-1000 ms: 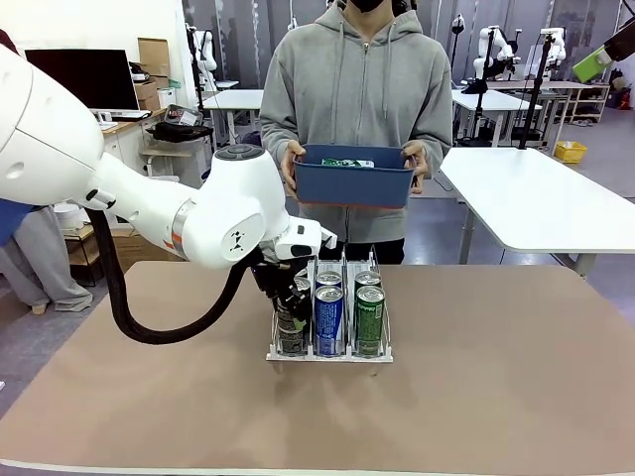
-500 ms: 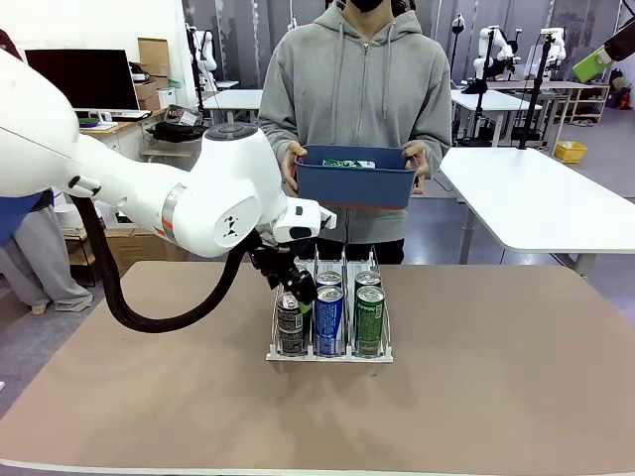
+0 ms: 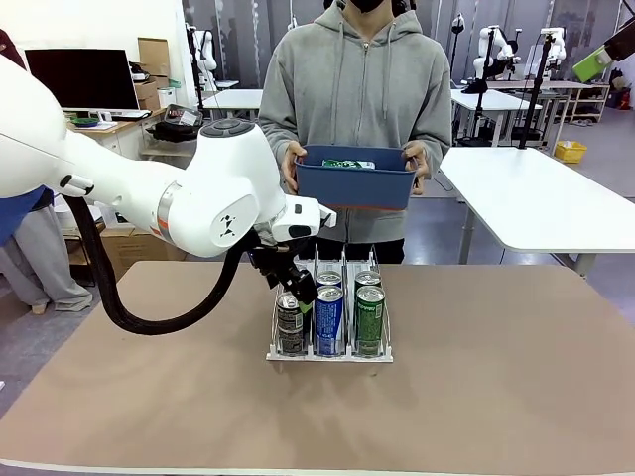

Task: Fill the beverage cans into the dispenser.
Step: Pick up the Sprite handed by the human.

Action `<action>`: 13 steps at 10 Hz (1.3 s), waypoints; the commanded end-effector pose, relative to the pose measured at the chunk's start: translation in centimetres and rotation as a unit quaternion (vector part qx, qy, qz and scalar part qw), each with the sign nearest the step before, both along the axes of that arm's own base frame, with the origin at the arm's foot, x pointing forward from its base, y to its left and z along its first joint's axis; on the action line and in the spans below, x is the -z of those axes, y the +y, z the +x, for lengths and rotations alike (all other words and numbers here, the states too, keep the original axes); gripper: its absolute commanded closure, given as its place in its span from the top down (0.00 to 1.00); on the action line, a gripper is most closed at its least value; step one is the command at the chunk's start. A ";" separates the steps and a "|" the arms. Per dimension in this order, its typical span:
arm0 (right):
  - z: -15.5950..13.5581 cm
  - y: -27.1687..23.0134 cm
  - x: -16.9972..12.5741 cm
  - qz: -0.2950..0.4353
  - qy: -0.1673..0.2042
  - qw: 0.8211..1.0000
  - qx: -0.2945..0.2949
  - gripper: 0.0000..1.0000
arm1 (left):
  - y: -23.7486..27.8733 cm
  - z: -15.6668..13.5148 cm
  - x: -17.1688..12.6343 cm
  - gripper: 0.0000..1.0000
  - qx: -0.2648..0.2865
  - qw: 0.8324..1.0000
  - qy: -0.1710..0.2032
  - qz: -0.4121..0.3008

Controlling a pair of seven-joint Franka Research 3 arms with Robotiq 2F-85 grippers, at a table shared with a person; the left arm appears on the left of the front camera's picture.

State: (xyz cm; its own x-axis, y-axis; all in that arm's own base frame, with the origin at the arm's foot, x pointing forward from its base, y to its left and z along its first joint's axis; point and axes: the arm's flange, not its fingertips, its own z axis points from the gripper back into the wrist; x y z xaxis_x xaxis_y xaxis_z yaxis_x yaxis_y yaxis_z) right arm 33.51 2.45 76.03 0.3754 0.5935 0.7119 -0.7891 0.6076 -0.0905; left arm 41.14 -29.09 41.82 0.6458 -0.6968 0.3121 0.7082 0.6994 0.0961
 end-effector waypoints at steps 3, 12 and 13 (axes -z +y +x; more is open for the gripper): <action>0.1 0.0 0.0 0.000 0.000 1.000 0.000 1.00 | 0.1 0.4 0.0 1.00 0.001 1.000 -0.002 0.001; 0.1 0.0 0.0 0.000 0.000 1.000 0.000 1.00 | 12.6 0.7 -24.8 1.00 0.134 0.987 -0.024 -0.087; 0.1 0.0 0.0 0.000 0.000 1.000 0.000 1.00 | 14.5 1.1 -28.7 1.00 0.149 0.983 -0.049 -0.099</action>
State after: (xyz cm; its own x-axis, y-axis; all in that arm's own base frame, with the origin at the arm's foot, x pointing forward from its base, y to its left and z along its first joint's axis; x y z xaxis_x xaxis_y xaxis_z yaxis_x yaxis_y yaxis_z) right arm 33.51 2.43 76.02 0.3756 0.5934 0.7119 -0.7890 0.6077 -0.0902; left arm 40.70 -14.98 69.07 0.4268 -0.7609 0.4887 0.8611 0.5071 0.0376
